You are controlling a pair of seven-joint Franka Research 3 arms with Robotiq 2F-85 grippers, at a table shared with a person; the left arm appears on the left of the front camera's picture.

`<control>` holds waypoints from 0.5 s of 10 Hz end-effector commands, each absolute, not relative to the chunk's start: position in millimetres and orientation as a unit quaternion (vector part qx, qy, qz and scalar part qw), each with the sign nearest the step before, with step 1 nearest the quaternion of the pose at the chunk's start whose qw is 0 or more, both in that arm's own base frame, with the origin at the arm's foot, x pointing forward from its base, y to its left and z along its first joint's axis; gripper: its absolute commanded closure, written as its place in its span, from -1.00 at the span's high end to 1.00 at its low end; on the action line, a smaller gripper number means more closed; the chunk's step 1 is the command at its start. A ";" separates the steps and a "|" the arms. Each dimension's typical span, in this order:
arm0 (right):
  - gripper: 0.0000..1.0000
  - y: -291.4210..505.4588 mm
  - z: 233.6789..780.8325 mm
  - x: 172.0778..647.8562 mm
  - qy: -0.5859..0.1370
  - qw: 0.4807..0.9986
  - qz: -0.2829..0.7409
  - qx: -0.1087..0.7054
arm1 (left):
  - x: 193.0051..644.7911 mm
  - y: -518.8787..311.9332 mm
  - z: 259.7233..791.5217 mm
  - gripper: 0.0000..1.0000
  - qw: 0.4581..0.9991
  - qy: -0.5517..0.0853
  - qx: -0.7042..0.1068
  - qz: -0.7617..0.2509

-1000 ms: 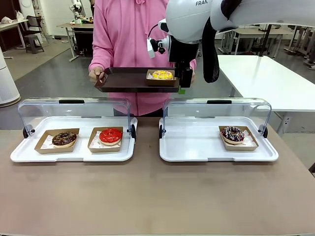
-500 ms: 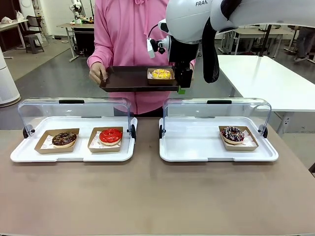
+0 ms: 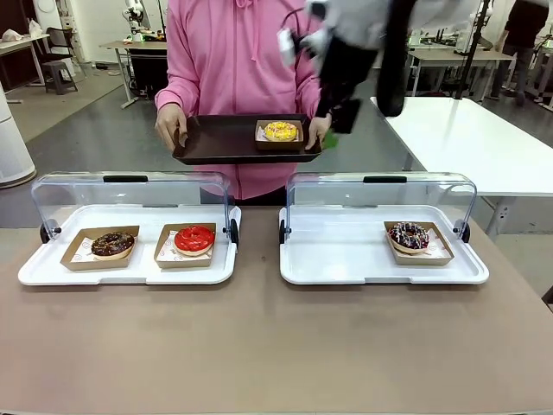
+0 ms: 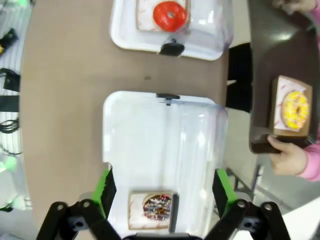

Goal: Provide the desired donut to the person.
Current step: Pick up and lift the Paper togo box containing the Donut pointed at by the person.

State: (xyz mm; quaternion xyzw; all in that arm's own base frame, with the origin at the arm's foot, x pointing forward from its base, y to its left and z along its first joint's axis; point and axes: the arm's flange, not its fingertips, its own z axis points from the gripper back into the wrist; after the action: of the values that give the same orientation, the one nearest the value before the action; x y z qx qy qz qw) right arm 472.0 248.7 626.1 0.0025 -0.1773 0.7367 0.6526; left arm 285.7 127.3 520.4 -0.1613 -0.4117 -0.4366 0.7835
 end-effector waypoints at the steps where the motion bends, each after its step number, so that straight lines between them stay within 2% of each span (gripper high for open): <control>1: 1.00 154.1 616.6 432.8 -0.195 0.633 0.744 0.084 | 284.9 130.1 519.6 1.00 0.776 -0.417 -0.165 -0.443; 3: 1.00 68.5 596.7 413.8 -0.270 0.624 0.714 0.167 | 284.9 130.1 519.6 1.00 0.776 -0.417 -0.165 -0.443; 5: 1.00 12.3 569.1 386.1 -0.343 0.661 0.639 0.192 | 284.9 130.1 519.6 1.00 0.776 -0.417 -0.165 -0.443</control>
State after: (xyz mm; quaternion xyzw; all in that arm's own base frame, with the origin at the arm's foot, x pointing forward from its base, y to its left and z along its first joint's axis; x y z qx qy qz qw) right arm 398.6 17.6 585.5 0.1843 -0.3115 0.6720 0.6460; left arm 285.5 127.6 520.6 -0.1609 -0.4118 -0.4363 0.7837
